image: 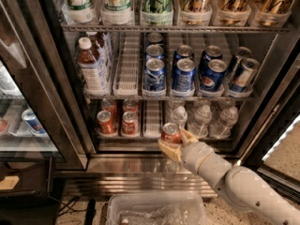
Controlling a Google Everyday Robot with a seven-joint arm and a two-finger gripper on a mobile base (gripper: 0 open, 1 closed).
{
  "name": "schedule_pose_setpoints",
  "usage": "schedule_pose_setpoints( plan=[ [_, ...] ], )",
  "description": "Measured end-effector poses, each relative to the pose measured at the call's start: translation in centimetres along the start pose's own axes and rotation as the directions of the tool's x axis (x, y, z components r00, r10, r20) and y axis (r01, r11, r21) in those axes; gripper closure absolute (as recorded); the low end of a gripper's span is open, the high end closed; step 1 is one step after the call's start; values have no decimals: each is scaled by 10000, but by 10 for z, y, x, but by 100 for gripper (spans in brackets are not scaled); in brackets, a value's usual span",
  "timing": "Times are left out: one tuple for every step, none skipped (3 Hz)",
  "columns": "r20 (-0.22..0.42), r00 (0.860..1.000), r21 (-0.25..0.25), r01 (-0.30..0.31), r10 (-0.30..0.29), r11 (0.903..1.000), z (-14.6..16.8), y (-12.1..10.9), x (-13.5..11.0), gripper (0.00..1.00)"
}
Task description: Pick coke can from bottom shelf of fridge
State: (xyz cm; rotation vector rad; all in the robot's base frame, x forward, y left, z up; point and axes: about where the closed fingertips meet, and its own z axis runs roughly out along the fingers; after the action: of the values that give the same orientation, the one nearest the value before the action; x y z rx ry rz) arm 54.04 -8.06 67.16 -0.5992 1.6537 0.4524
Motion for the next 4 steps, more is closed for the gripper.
schedule_pose_setpoints(
  plan=[
    [-53,10000,-778,13,-17,9970,0,19,0,100],
    [-55,10000,-783,14,-18,9969,0,20,0,100],
    [-381,9989,-1640,205,-271,9862,9,41,1,100],
    [-752,9930,-2904,661,-916,9546,8,73,-6,100]
  ],
)
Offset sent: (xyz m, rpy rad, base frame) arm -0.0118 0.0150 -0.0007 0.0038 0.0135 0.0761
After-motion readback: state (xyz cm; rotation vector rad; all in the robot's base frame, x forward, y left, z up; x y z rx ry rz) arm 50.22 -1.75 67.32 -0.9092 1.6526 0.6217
